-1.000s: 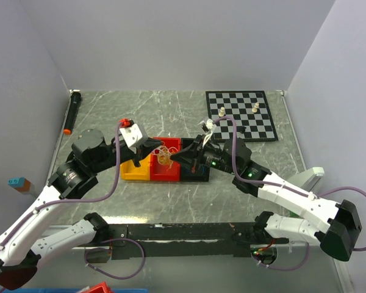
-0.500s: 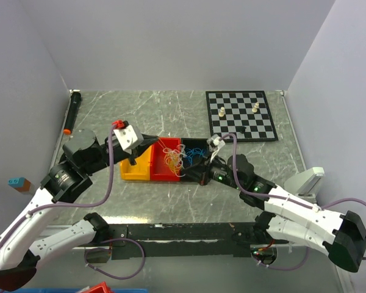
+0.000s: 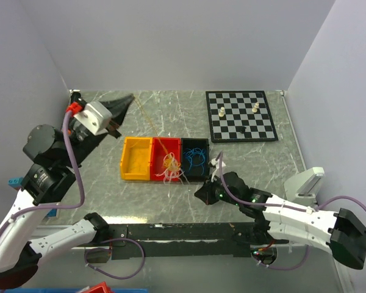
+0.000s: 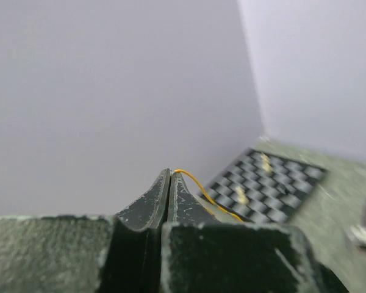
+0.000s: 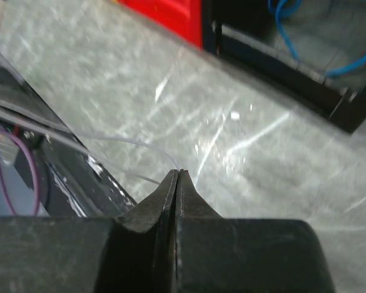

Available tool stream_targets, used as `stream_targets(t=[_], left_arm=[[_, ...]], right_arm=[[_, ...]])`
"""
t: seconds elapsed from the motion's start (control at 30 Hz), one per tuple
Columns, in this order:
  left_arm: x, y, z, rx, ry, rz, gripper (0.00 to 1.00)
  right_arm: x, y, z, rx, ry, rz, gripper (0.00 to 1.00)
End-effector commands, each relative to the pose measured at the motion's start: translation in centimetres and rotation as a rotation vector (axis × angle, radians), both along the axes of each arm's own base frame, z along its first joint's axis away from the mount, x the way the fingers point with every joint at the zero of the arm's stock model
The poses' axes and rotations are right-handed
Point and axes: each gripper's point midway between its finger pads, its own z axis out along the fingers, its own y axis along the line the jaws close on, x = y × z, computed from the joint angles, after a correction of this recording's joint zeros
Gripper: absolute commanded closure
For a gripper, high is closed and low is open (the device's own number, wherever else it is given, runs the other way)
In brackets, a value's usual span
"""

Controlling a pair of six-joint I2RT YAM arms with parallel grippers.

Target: Untangle the cables

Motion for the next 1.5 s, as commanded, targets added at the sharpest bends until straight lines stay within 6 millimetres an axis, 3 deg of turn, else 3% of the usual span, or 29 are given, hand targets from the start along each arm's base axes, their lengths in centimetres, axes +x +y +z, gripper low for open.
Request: stream_targets(t=[0.0, 0.23, 0.37, 0.57, 0.63, 0.77, 0.87, 1.13, 1.27, 1.47], left_arm=[[-0.4, 5.4, 9.5, -0.244, -0.235, 0.212, 0.99], [-2.2, 9.7, 16.2, -0.392, -0.425, 0.355, 0.99], [-3.2, 11.0, 18.8, -0.418, -0.505, 0.410, 0.99], [-3.6, 11.9, 20.9, -0.427, -0.554, 0.458, 0.99], [-3.1, 10.8, 20.5, -0.385, -0.536, 0.425, 0.99], [-2.6, 7.8, 18.0, -0.295, -0.470, 0.292, 0.99], [-1.4, 6.5, 14.9, -0.257, -0.378, 0.259, 0.99], [2.7, 4.2, 3.9, -0.109, -0.142, 0.281, 0.99], [4.3, 3.4, -2.1, -0.024, -0.027, 0.298, 0.99], [5.5, 2.3, -10.4, 0.079, 0.124, 0.295, 0.99]], right_arm=[[-1.7, -2.0, -4.0, -0.137, 0.090, -0.045, 1.00], [-3.9, -2.9, -6.9, -0.257, 0.189, -0.058, 1.00], [-4.7, -3.2, -8.3, -0.341, 0.246, -0.069, 1.00], [-5.4, -3.8, -9.4, -0.428, 0.293, -0.106, 1.00], [-5.3, -3.8, -9.0, -0.433, 0.281, -0.116, 1.00], [-4.6, -3.3, -7.2, -0.371, 0.217, -0.120, 1.00], [-4.2, -2.8, -5.0, -0.293, 0.143, -0.095, 1.00], [-4.2, -1.5, 1.4, -0.060, -0.040, 0.019, 1.00], [-4.7, -1.1, 2.5, -0.015, -0.060, 0.056, 1.00], [-5.4, -0.4, 2.5, 0.015, -0.055, 0.111, 1.00]])
